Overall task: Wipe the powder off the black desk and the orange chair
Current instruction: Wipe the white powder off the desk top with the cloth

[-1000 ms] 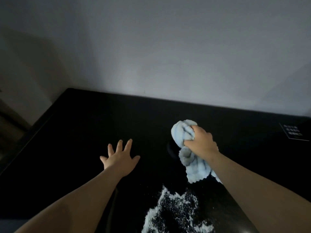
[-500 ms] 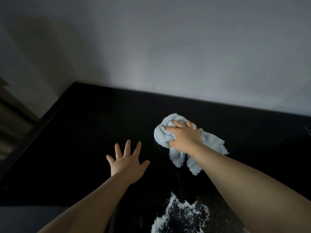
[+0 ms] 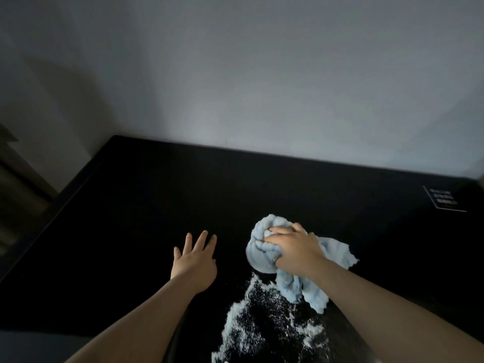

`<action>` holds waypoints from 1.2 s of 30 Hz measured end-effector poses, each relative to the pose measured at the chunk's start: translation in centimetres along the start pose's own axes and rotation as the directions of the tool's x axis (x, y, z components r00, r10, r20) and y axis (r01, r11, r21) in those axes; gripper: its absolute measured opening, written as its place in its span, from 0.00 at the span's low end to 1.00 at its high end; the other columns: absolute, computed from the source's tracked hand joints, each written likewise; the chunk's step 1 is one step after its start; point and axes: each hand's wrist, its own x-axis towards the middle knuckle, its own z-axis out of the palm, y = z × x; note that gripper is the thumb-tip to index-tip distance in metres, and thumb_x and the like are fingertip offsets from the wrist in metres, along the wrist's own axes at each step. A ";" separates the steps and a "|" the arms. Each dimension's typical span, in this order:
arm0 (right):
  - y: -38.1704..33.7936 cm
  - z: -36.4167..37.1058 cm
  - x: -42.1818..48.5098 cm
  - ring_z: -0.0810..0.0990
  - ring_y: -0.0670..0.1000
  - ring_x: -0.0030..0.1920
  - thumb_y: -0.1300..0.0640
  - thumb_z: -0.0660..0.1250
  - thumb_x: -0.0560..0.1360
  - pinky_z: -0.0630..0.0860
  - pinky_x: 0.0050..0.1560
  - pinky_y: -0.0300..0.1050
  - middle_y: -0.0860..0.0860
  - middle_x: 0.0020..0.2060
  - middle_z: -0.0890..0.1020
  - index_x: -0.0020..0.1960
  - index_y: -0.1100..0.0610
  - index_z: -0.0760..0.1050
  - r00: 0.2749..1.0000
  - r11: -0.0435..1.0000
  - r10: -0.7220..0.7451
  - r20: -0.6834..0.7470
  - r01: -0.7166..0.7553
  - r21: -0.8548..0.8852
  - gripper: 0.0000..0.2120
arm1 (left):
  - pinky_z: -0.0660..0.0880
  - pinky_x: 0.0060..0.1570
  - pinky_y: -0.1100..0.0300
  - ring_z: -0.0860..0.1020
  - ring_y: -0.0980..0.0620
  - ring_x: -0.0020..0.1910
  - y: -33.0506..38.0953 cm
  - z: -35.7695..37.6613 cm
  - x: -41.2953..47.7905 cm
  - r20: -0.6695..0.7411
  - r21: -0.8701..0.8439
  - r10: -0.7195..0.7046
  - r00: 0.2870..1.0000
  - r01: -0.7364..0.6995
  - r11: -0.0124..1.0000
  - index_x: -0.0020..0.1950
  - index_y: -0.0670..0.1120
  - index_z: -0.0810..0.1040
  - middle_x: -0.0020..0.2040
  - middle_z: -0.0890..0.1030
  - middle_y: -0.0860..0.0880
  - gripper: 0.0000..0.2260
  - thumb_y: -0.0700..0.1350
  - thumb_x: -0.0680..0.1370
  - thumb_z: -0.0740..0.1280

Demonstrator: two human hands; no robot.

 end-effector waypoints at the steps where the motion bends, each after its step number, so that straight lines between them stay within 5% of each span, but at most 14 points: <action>1: 0.1 0.3 -0.9 0.59 0.51 0.68 0.58 0.61 0.70 0.64 0.64 0.58 0.37 0.71 0.63 0.68 0.37 0.65 1.000 1.000 0.001 0.002 -0.001 0.012 0.28 | 0.44 0.73 0.43 0.36 0.43 0.76 0.1 0.1 -0.3 0.009 -0.001 0.009 1.000 -0.009 1.000 0.77 0.52 0.41 0.78 0.38 0.52 0.26 0.48 0.83 0.50; 8: 0.7 1.8 -5.9 0.65 0.47 0.60 0.58 0.60 0.71 0.66 0.57 0.50 0.39 0.56 0.76 0.62 0.40 0.72 1.000 0.981 -0.029 0.010 0.026 0.193 0.23 | 0.45 0.74 0.45 0.37 0.43 0.76 1.3 1.9 -3.2 0.030 0.025 0.078 0.996 -0.079 0.997 0.78 0.51 0.42 0.78 0.39 0.53 0.25 0.48 0.83 0.49; 12: 1.5 1.1 -8.3 0.76 0.48 0.43 0.58 0.63 0.66 0.72 0.40 0.43 0.40 0.34 0.76 0.39 0.37 0.74 0.987 0.844 -0.077 0.143 -0.012 0.536 0.14 | 0.46 0.74 0.46 0.38 0.44 0.76 1.6 2.5 -4.5 0.047 0.055 0.113 0.993 -0.115 0.992 0.78 0.51 0.42 0.78 0.39 0.52 0.24 0.47 0.83 0.48; 16: 4.4 0.0 -10.1 0.78 0.41 0.35 0.55 0.62 0.60 0.72 0.33 0.37 0.46 0.37 0.79 0.46 0.40 0.73 0.992 0.747 0.109 -0.057 -0.044 0.663 0.16 | 0.46 0.74 0.46 0.38 0.44 0.76 1.8 3.1 -5.4 0.053 0.069 0.127 0.990 -0.131 0.989 0.78 0.51 0.43 0.78 0.39 0.52 0.24 0.48 0.83 0.48; 21: 6.9 2.7 -10.9 0.77 0.52 0.47 0.56 0.64 0.69 0.76 0.47 0.49 0.47 0.43 0.78 0.53 0.44 0.70 0.910 0.777 0.398 -0.116 -0.267 0.570 0.15 | 0.47 0.73 0.46 0.39 0.44 0.76 1.9 3.3 -5.9 0.061 0.105 0.143 0.988 -0.149 0.983 0.78 0.50 0.43 0.78 0.40 0.52 0.24 0.48 0.83 0.49; 26: 1.8 6.0 -10.9 0.70 0.50 0.46 0.53 0.63 0.69 0.69 0.41 0.45 0.44 0.41 0.73 0.50 0.45 0.69 0.926 0.863 0.330 -0.185 -0.217 0.457 0.11 | 0.46 0.73 0.46 0.38 0.45 0.76 1.8 3.9 -6.1 0.057 0.087 0.163 0.985 -0.168 0.982 0.78 0.50 0.43 0.78 0.40 0.52 0.24 0.48 0.83 0.48; 30: -0.5 4.6 -12.0 0.77 0.45 0.38 0.52 0.62 0.62 0.74 0.40 0.44 0.43 0.33 0.78 0.42 0.43 0.71 0.948 0.611 0.307 -0.086 -0.127 0.781 0.09 | 0.46 0.73 0.45 0.39 0.45 0.76 1.7 3.7 -6.3 0.062 0.070 0.176 0.982 -0.180 0.981 0.78 0.50 0.46 0.78 0.41 0.52 0.23 0.48 0.83 0.48; 33: 1.0 3.9 -13.3 0.79 0.50 0.40 0.52 0.63 0.63 0.76 0.43 0.48 0.46 0.36 0.80 0.44 0.45 0.72 0.884 0.612 0.429 -0.188 -0.132 0.780 0.10 | 0.46 0.73 0.43 0.39 0.42 0.76 1.8 3.7 -6.8 0.113 0.116 0.217 0.970 -0.230 0.966 0.78 0.48 0.48 0.78 0.41 0.50 0.23 0.48 0.84 0.48; 36: 4.7 4.2 -14.8 0.78 0.57 0.49 0.52 0.65 0.70 0.74 0.51 0.50 0.53 0.48 0.80 0.58 0.46 0.71 0.762 0.607 0.628 -0.155 -0.356 0.710 0.16 | 0.45 0.73 0.44 0.39 0.44 0.76 1.8 3.9 -7.4 0.098 0.032 0.221 0.970 -0.225 0.974 0.78 0.49 0.48 0.78 0.41 0.52 0.23 0.49 0.83 0.47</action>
